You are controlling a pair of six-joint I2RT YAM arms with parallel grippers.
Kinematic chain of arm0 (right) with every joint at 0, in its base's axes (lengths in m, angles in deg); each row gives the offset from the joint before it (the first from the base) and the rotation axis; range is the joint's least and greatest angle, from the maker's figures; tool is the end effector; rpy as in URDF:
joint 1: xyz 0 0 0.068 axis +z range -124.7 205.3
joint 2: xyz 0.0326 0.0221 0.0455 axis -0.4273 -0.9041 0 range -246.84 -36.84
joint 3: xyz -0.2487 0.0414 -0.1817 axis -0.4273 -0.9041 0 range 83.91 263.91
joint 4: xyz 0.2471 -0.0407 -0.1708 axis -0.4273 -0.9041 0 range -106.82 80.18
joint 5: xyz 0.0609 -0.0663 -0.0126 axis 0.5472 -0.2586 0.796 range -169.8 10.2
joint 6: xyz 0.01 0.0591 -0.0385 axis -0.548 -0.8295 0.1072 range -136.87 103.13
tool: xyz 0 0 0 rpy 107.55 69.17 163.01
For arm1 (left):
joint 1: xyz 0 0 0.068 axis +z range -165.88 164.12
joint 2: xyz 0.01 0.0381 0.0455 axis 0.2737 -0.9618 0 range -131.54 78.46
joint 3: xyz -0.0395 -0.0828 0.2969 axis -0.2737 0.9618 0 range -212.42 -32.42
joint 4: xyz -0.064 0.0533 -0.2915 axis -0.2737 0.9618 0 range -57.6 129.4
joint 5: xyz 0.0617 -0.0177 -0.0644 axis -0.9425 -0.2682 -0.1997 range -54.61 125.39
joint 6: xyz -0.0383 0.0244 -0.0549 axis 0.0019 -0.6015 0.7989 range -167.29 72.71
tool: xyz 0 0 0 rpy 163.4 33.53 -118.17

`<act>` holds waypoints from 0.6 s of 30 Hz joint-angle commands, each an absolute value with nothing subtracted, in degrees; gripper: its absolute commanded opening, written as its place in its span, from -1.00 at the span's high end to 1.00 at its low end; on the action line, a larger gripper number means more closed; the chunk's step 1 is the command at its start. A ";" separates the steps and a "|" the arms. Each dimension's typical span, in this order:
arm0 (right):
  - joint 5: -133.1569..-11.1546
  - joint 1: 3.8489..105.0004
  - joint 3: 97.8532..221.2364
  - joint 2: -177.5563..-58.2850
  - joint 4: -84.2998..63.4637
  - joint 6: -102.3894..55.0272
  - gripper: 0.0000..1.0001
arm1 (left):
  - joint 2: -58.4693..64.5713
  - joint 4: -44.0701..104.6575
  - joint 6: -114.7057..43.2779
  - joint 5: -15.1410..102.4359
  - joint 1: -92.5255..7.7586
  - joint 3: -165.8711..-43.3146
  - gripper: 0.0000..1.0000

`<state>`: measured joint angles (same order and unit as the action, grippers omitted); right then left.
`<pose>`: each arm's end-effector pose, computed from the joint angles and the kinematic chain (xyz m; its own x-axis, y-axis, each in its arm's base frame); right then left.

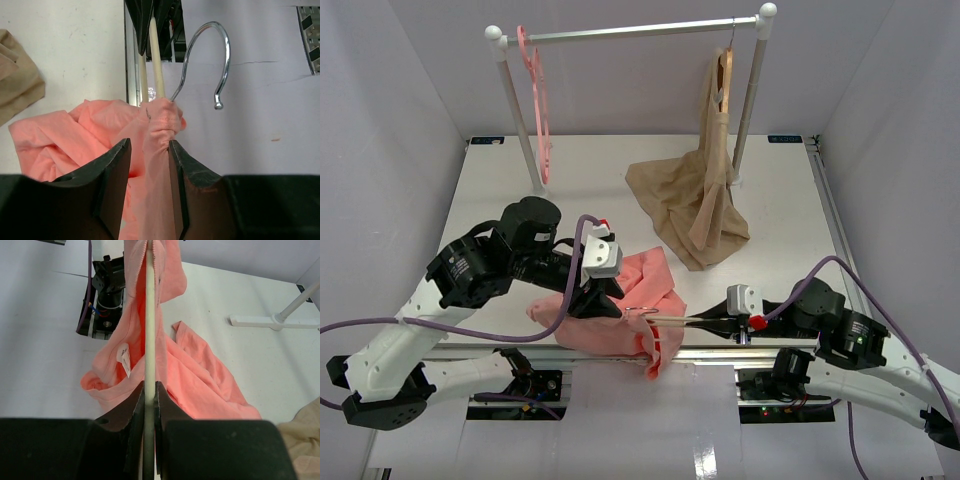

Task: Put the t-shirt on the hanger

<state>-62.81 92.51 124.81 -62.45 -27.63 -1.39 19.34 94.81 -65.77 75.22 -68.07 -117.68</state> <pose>0.0384 0.1354 0.3728 0.2491 -0.0660 -0.9662 -0.9632 0.0869 -0.2543 0.0890 -0.1759 0.4844 -0.0514 0.4632 -0.8848 0.9906 -0.0885 -0.1039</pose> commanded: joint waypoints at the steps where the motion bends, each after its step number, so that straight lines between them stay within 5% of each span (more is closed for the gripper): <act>1: -65.83 92.71 129.35 -62.50 -19.69 -1.28 0.84 | 19.17 98.97 -64.32 76.09 -67.94 -119.67 0.06; 14: -68.35 92.71 129.61 -62.88 -19.67 -1.54 0.84 | 17.45 98.30 -64.07 71.93 -67.97 -115.41 0.03; 18: -67.38 92.78 129.54 -62.42 -19.64 -1.64 0.84 | 16.88 98.14 -65.32 70.75 -67.99 -113.74 0.37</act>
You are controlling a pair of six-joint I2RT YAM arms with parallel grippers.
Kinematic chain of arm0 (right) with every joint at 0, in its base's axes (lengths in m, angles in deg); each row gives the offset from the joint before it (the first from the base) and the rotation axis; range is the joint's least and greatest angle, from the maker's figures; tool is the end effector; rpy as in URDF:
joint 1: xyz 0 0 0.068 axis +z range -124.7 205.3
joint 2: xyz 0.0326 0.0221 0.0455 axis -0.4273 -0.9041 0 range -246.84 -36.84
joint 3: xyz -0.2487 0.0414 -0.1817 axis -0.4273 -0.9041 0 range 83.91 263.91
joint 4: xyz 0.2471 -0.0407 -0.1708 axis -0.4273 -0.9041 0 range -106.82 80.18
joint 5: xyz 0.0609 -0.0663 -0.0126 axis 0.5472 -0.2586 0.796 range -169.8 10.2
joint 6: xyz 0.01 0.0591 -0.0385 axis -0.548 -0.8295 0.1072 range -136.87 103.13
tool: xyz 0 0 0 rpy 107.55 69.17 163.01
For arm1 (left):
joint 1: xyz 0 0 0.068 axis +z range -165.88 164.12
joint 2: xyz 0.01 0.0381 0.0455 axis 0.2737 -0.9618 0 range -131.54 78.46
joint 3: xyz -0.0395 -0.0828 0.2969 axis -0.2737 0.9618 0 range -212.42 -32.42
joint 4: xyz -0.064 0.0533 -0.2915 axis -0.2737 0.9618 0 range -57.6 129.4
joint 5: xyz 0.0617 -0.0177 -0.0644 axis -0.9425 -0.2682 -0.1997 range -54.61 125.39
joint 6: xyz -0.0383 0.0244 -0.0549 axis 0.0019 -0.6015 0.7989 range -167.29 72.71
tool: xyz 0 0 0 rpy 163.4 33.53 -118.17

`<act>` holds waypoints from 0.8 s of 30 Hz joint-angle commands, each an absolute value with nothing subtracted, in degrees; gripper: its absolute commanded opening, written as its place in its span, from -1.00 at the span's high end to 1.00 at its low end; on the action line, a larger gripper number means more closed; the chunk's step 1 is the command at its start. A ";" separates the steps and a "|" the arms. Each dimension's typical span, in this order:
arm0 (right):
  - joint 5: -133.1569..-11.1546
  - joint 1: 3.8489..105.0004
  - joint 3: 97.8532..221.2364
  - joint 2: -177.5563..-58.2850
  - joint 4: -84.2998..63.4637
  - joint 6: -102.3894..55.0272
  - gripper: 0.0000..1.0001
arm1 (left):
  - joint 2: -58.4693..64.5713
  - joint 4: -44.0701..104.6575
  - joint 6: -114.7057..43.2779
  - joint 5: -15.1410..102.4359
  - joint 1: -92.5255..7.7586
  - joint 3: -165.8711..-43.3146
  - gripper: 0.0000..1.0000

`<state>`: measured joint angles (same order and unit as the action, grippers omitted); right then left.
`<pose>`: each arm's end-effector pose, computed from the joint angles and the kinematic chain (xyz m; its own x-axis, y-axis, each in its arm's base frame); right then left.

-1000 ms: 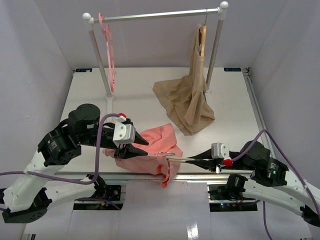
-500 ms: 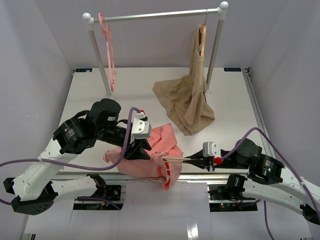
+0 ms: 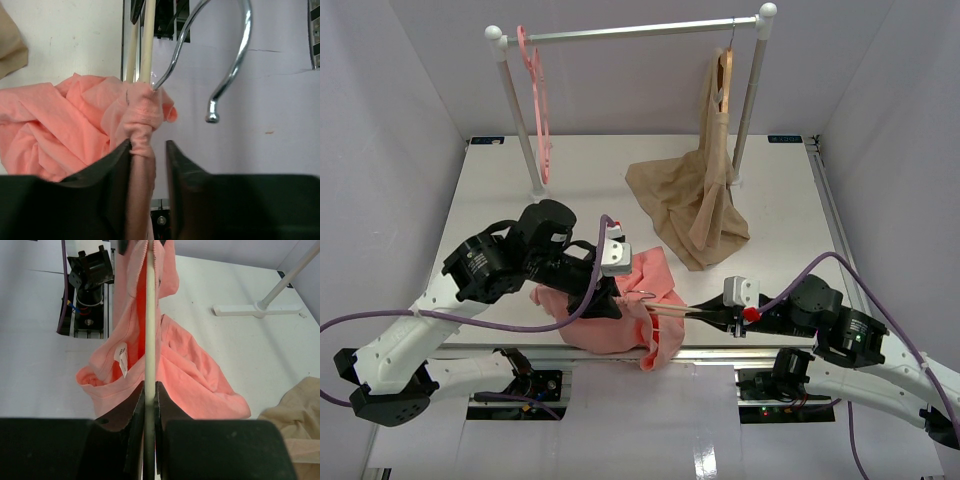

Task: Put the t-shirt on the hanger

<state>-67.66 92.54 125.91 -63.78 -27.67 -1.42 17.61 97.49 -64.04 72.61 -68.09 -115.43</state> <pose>0.0446 0.1381 0.3774 0.2437 -0.0923 -0.9655 -0.9523 0.1660 -0.2562 0.0981 -0.1844 0.4606 -0.1402 0.5551 -0.8199 0.9827 -0.0230 -0.1836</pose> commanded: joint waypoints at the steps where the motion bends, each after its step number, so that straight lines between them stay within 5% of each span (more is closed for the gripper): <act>1: -66.62 92.71 129.61 -62.42 -19.49 -1.49 0.85 | 16.50 98.14 -65.40 70.37 -67.92 -113.81 0.84; 2: -66.61 92.71 129.61 -62.42 -19.40 -1.49 0.84 | 16.41 97.97 -65.23 70.02 -68.00 -113.81 1.00; 14: -69.89 92.71 131.28 -61.80 -18.94 -3.27 0.80 | 20.23 91.79 -66.19 69.44 -67.94 -109.00 1.00; 20: -82.29 92.71 131.06 -62.69 -17.76 -9.30 -0.17 | 26.33 85.16 -65.52 65.31 -67.92 -105.31 1.00; 24: -89.57 92.75 130.70 -62.17 -17.33 -15.69 -0.41 | 30.57 81.20 -62.10 53.86 -67.92 -103.25 1.00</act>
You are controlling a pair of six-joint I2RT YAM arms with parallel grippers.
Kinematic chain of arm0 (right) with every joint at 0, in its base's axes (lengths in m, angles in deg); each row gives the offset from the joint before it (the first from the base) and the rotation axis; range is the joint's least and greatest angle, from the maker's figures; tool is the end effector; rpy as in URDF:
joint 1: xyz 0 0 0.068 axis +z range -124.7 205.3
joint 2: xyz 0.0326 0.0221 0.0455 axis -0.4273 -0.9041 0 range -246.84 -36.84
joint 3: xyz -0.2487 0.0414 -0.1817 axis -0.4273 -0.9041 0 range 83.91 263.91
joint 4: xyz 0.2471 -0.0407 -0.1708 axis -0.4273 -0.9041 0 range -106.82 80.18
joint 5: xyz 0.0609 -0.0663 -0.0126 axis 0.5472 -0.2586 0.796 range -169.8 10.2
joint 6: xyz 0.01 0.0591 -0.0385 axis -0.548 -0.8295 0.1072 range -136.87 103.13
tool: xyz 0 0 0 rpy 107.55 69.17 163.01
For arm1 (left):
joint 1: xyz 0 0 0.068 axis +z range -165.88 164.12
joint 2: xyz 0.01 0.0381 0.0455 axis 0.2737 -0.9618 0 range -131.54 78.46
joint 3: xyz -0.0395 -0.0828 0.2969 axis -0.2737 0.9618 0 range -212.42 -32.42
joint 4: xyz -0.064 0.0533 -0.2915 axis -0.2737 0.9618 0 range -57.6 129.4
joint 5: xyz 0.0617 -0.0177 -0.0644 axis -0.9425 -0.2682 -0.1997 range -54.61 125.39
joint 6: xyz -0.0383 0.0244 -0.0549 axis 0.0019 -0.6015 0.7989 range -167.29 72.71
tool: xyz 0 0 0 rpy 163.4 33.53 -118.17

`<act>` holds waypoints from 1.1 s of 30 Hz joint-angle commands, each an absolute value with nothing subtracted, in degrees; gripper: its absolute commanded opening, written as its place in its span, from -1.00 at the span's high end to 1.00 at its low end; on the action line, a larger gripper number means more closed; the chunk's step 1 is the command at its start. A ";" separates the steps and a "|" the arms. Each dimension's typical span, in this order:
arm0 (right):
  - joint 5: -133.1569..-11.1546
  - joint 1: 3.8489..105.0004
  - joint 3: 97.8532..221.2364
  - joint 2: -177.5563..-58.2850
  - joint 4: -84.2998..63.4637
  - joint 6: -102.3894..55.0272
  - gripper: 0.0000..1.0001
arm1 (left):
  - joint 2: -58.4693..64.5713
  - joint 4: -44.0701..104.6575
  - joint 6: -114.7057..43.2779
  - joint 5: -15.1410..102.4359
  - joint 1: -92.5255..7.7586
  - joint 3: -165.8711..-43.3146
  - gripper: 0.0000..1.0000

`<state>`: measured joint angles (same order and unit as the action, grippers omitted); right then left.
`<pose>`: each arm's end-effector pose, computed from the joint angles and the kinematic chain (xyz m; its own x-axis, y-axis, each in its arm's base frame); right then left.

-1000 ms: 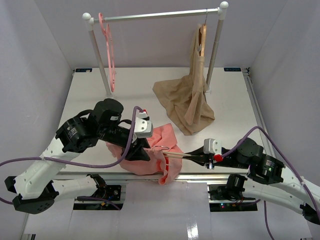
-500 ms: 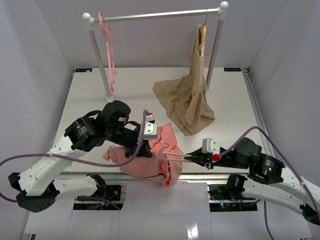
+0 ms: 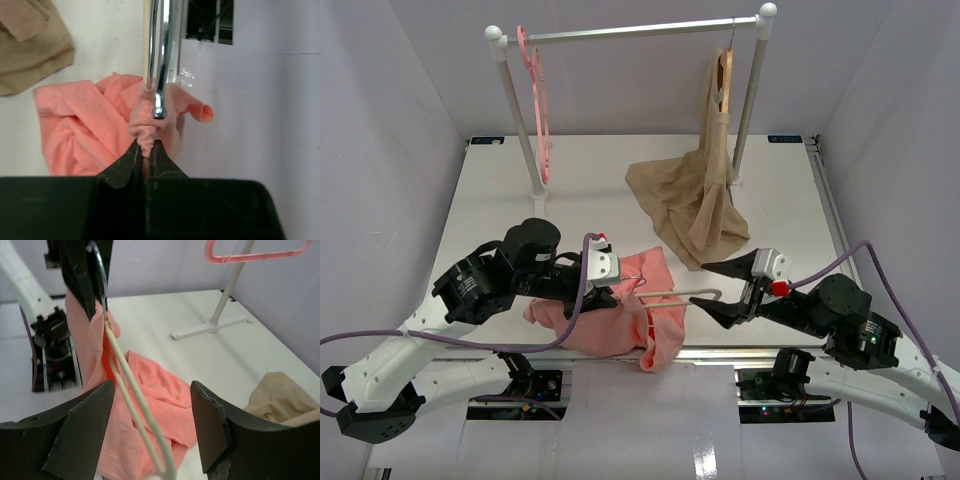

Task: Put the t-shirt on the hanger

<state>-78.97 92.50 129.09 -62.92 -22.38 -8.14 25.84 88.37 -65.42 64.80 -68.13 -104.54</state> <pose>0.0509 0.1230 0.4131 0.1844 0.0471 -0.9817 -0.9099 0.3859 -0.1524 0.0930 -0.1672 0.4330 -0.0564 0.5154 -0.8551 0.9976 0.0639 -0.0272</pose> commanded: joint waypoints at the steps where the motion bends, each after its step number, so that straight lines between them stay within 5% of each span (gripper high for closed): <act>1: -92.03 92.79 130.29 -62.08 -16.91 -17.96 -0.43 | 31.87 79.94 -61.45 52.22 -67.92 -102.41 1.00; 16: -100.12 92.71 122.97 -77.99 -0.59 -31.98 0.13 | 36.13 70.98 -47.68 40.59 -67.97 -96.28 1.00; 33: -102.07 93.65 117.88 -85.79 11.32 -39.16 0.03 | 36.34 67.36 -40.66 36.67 -67.92 -93.82 1.00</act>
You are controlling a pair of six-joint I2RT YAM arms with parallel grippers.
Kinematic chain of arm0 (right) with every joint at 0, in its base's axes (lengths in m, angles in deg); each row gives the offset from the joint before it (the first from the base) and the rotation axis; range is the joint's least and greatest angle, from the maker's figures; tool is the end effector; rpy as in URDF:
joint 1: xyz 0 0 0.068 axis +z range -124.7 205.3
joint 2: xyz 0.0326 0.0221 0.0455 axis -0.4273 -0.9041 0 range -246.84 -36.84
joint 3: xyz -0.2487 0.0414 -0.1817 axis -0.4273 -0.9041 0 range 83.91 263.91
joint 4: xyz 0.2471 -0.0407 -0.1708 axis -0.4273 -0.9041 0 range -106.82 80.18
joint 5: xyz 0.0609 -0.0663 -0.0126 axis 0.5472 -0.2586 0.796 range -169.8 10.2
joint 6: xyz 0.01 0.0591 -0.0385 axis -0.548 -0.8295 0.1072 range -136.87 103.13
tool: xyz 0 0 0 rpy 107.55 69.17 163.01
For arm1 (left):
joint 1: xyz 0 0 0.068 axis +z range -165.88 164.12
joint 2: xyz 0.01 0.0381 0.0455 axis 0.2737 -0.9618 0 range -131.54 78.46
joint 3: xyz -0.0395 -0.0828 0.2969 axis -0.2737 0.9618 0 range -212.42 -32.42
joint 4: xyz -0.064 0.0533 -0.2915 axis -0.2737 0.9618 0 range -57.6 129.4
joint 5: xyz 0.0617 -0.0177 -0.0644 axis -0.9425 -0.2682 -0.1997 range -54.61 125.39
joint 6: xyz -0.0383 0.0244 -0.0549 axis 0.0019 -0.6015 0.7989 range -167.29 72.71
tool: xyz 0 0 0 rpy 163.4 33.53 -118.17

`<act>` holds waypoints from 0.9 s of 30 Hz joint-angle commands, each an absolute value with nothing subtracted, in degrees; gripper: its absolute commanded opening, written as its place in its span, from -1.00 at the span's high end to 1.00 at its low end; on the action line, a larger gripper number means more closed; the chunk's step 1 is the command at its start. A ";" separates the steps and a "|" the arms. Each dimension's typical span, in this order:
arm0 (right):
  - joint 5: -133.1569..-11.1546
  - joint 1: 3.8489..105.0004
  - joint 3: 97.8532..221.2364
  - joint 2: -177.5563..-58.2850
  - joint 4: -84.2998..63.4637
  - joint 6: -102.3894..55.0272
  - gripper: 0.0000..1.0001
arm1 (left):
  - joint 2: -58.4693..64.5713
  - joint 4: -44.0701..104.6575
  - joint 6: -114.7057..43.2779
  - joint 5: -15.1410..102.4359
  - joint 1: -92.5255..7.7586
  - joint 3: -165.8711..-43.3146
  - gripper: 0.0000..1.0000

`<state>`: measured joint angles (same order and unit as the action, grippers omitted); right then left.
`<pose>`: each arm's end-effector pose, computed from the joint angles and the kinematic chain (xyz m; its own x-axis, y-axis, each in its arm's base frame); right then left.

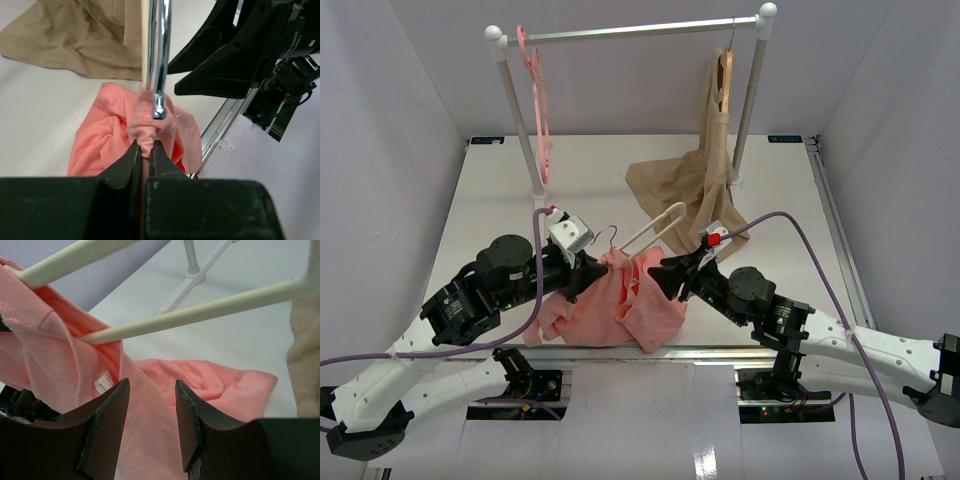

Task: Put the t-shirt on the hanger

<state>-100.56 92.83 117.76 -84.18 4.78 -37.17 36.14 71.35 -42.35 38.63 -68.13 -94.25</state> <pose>0.1104 0.2125 0.3297 -0.2458 0.2545 -0.9353 -0.6859 0.6362 0.3533 0.1035 -0.1391 0.4265 -0.2738 0.2131 -0.9379 0.8014 0.5897 -0.1000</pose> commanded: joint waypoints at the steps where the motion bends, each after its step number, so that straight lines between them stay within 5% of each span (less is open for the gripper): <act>1: -102.20 93.84 118.01 -86.39 11.53 -39.36 0.03 | 36.27 67.29 -40.53 36.28 -67.92 -93.69 1.00; 10: -106.08 97.99 117.59 -89.22 13.33 -40.67 -0.02 | 36.32 66.78 -40.17 36.27 -67.93 -92.87 1.00; 27: -120.63 103.84 122.06 -99.96 5.17 -47.17 0.30 | 36.92 65.53 -40.26 36.27 -67.97 -93.09 1.00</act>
